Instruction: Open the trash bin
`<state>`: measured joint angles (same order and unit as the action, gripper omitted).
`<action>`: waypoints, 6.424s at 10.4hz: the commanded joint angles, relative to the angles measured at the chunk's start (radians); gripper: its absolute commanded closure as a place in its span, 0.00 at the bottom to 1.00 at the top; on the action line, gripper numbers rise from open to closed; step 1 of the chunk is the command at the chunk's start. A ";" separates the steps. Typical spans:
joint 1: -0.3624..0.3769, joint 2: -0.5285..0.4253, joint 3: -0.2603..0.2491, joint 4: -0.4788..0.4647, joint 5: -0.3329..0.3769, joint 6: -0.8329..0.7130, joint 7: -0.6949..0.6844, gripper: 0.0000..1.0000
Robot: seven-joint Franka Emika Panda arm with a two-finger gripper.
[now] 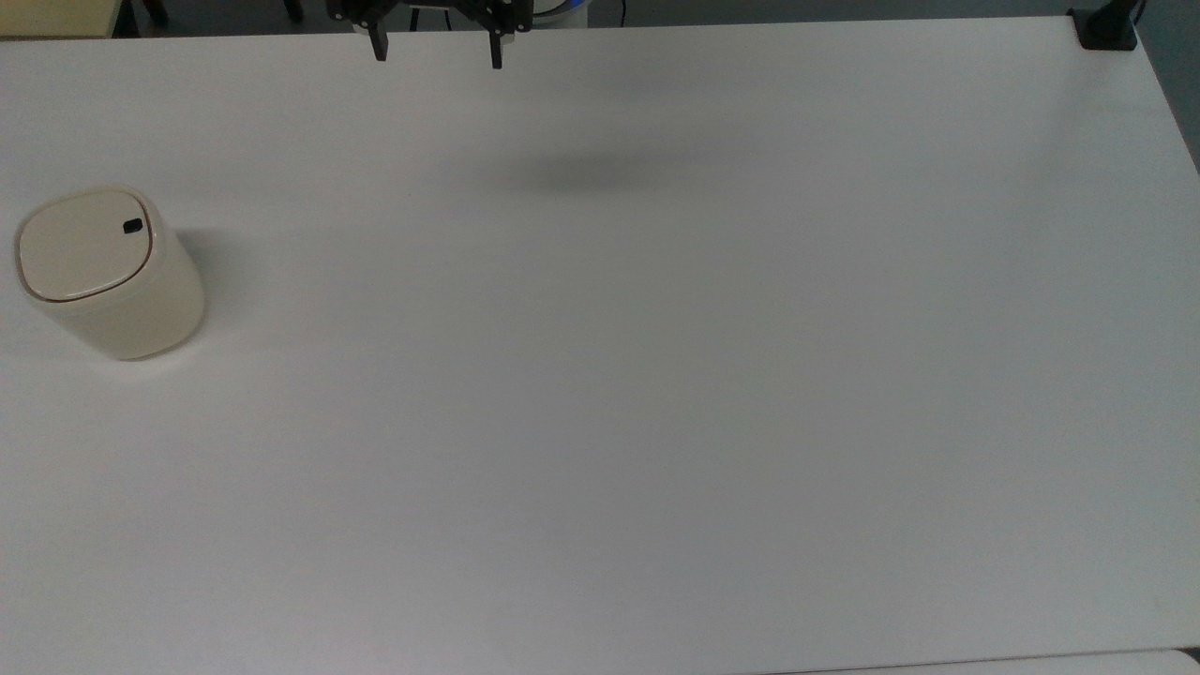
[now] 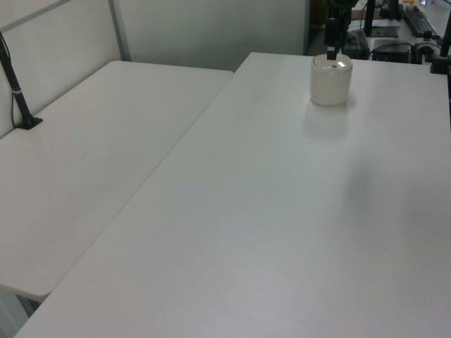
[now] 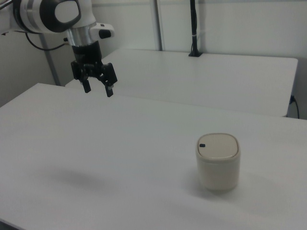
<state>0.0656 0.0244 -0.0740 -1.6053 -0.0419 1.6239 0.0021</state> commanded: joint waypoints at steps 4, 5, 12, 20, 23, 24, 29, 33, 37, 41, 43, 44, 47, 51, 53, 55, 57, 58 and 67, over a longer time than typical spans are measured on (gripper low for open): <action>0.025 -0.021 -0.006 -0.033 -0.044 -0.030 0.006 0.00; 0.025 -0.023 -0.009 -0.031 -0.044 -0.029 0.006 0.00; 0.023 -0.023 -0.015 -0.031 -0.044 -0.029 -0.004 0.00; 0.025 -0.020 -0.013 -0.031 -0.044 -0.029 -0.036 0.29; 0.026 -0.017 -0.013 -0.031 -0.044 -0.027 -0.036 0.61; 0.026 -0.015 -0.015 -0.031 -0.044 -0.027 -0.036 0.65; 0.028 -0.015 -0.013 -0.031 -0.044 -0.027 -0.036 0.73; 0.034 -0.014 -0.013 -0.033 -0.049 -0.030 -0.036 0.72; 0.057 -0.011 -0.012 -0.061 -0.067 -0.044 -0.028 0.72; 0.051 -0.012 -0.015 -0.047 -0.067 -0.039 -0.033 0.59; 0.051 -0.012 -0.015 -0.045 -0.067 -0.035 -0.021 0.00; 0.051 -0.012 -0.016 -0.045 -0.067 -0.033 -0.021 0.00; 0.051 -0.012 -0.016 -0.045 -0.067 -0.032 -0.021 0.00; 0.049 -0.012 -0.016 -0.044 -0.067 -0.030 -0.021 0.00; 0.048 -0.014 -0.016 -0.044 -0.067 -0.030 -0.021 0.00; 0.040 -0.012 -0.026 -0.030 -0.069 -0.029 -0.031 0.00; 0.030 -0.014 -0.027 -0.025 -0.062 -0.029 -0.060 0.64; 0.029 -0.012 -0.027 -0.024 -0.064 -0.027 -0.062 0.81; -0.271 0.106 -0.085 -0.022 -0.058 0.309 -0.125 0.91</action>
<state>-0.1294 0.0949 -0.1609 -1.6286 -0.1025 1.8595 -0.0750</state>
